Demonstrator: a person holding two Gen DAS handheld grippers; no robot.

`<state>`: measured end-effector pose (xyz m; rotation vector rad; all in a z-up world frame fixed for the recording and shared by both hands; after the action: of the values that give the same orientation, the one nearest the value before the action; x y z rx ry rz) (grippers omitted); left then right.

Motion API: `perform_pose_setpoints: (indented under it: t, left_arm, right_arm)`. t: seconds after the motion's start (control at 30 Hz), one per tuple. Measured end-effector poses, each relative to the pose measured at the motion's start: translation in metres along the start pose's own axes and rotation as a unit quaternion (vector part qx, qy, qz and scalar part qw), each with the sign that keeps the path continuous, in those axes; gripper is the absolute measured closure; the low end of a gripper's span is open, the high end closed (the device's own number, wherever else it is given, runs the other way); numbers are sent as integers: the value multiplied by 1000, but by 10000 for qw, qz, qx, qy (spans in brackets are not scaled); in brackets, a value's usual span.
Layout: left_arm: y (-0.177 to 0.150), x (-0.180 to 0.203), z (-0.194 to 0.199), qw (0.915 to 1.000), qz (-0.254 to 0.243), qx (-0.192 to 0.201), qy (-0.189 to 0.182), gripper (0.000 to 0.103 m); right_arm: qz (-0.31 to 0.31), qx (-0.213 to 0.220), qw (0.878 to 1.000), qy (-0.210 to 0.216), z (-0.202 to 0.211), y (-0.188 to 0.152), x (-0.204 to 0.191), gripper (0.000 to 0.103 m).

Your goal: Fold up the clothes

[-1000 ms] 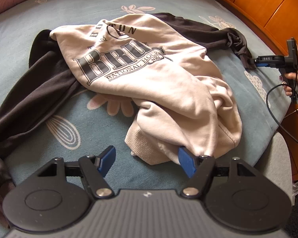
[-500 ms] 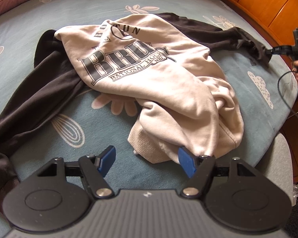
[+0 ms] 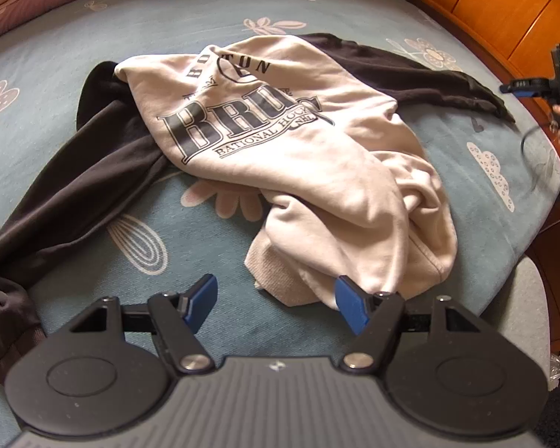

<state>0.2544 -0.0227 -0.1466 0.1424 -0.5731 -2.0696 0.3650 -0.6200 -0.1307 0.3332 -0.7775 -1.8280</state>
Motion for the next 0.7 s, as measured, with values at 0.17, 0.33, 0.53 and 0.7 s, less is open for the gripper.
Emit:
perform_pose_setpoints:
  t: [0.17, 0.33, 0.53, 0.7]
  left_arm:
    - [-6, 14, 7, 9996, 0, 217, -174, 30]
    - [-22, 26, 4, 9994, -82, 295, -159, 30]
    - [-44, 30, -2, 9992, -49, 383, -108, 30]
    - [-60, 18, 1, 9990, 41, 442, -42, 29]
  right_arm:
    - [456, -226, 9913, 1217, 40, -40, -80, 44]
    - [906, -525, 9654, 2389, 98, -90, -167, 42]
    - [1401, -860, 9144, 3700, 177, -151, -267, 39]
    - [2076, -837, 8760, 4273, 217, -176, -329, 34]
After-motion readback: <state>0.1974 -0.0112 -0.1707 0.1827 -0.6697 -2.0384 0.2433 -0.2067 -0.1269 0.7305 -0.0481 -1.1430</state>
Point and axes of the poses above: each gripper's, at about its wrist camera, not at the fingertips, and z roughly against the way its jaws point, x to its right, y to its top, the point moved 9 cm from there along -z, roughly the way its jaws point, and after that the axes turned 4 degrees about -z, right-handed, at the moved point
